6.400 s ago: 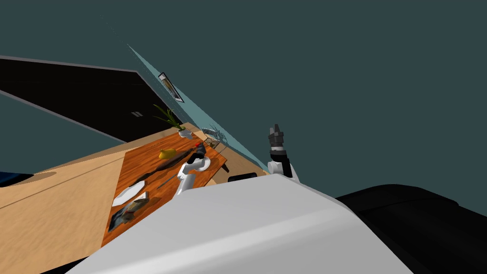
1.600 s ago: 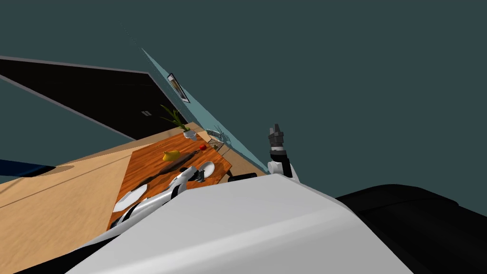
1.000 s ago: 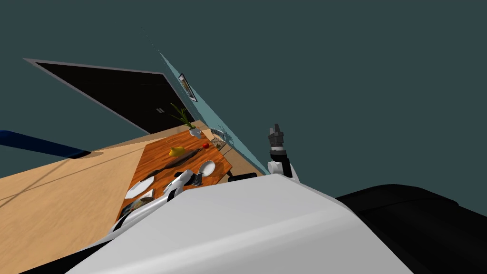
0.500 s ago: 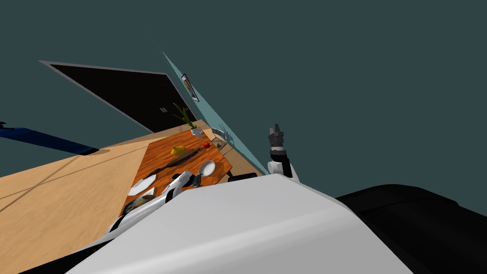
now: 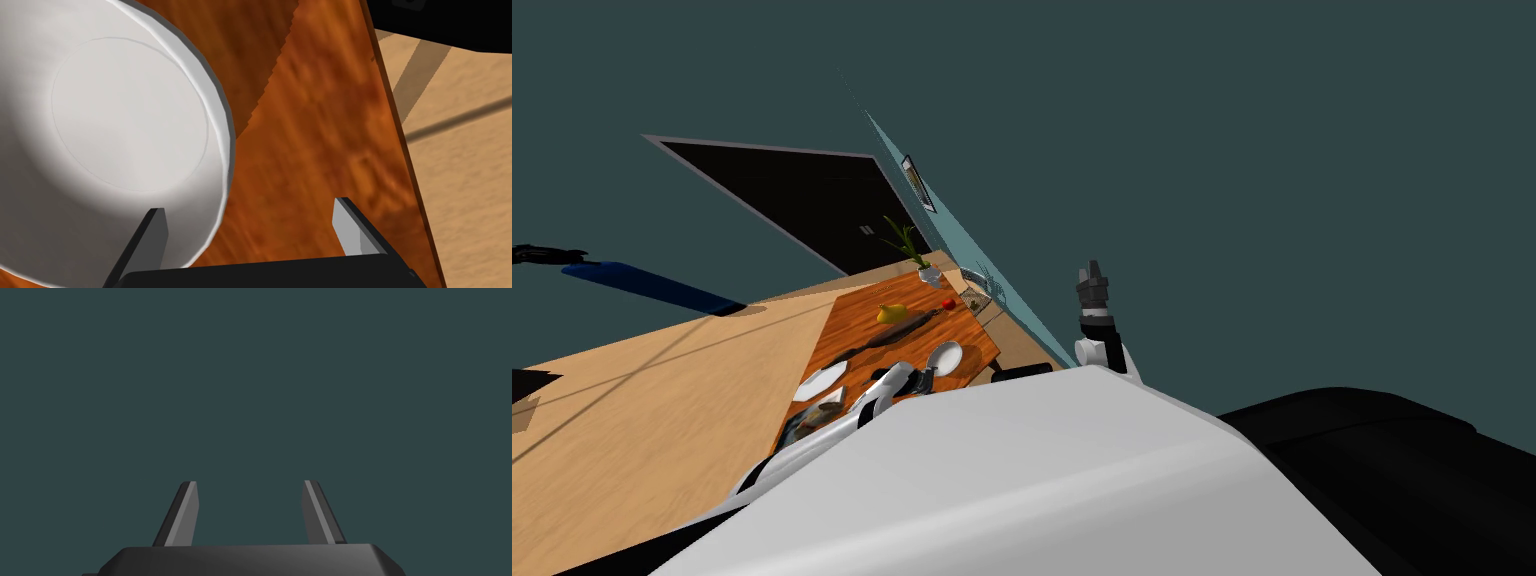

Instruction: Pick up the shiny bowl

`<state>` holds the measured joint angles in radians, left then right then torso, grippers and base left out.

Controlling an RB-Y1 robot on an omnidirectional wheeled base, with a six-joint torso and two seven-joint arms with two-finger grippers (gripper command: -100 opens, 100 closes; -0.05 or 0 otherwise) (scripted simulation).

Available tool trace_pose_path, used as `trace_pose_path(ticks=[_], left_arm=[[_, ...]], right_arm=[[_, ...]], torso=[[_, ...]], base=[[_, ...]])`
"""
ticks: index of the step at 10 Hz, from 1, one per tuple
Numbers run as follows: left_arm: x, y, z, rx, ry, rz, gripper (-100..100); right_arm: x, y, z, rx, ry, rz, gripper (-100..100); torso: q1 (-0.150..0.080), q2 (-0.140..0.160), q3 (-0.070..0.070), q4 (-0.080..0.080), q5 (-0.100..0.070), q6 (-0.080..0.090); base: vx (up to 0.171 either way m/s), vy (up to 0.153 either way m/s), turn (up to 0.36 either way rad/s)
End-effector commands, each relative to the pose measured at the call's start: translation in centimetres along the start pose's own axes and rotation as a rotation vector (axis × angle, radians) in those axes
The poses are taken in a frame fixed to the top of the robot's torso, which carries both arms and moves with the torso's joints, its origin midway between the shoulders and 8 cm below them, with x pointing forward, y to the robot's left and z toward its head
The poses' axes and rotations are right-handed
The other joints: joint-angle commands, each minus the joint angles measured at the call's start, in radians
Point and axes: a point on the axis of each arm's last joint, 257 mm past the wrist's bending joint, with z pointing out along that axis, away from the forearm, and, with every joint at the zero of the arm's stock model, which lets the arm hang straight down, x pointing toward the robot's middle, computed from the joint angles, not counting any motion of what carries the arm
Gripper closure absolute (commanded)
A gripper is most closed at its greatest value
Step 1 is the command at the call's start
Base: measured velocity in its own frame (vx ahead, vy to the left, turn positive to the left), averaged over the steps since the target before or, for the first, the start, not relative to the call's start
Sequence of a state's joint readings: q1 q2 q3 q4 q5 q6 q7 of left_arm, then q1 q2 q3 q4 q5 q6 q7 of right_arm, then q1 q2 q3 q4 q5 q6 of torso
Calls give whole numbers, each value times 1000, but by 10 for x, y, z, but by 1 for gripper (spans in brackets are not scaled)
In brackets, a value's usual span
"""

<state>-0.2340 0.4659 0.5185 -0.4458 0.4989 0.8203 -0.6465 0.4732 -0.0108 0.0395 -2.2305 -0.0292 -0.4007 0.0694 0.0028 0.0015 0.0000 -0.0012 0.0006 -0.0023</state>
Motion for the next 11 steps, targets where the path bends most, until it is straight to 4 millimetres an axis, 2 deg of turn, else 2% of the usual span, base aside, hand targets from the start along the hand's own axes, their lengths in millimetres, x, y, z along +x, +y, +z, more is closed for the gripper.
trace_pose_path(ticks=[1,4,7,10,11], left_arm=[[0,0,0,0,0,0,-100],[0,0,0,0,0,0,-100],[21,9,10,-13,-20,13,-100],[30,11,12,-14,-24,-17,-100],[40,14,15,-14,-26,-14,-100]], right_arm=[[0,0,0,0,0,0,0],[0,0,0,0,0,0,0],[0,0,0,0,0,0,0],[0,0,0,0,0,0,0],[0,0,0,0,0,0,0]], torso=[[0,0,0,0,0,0],[0,0,0,0,0,0],[2,2,1,0,1,0],[6,0,0,0,1,0],[4,0,0,0,1,0]], base=[[-3,3,-11],[-3,4,-11],[-35,59,-86],[-7,88,-5],[-8,66,-32]])
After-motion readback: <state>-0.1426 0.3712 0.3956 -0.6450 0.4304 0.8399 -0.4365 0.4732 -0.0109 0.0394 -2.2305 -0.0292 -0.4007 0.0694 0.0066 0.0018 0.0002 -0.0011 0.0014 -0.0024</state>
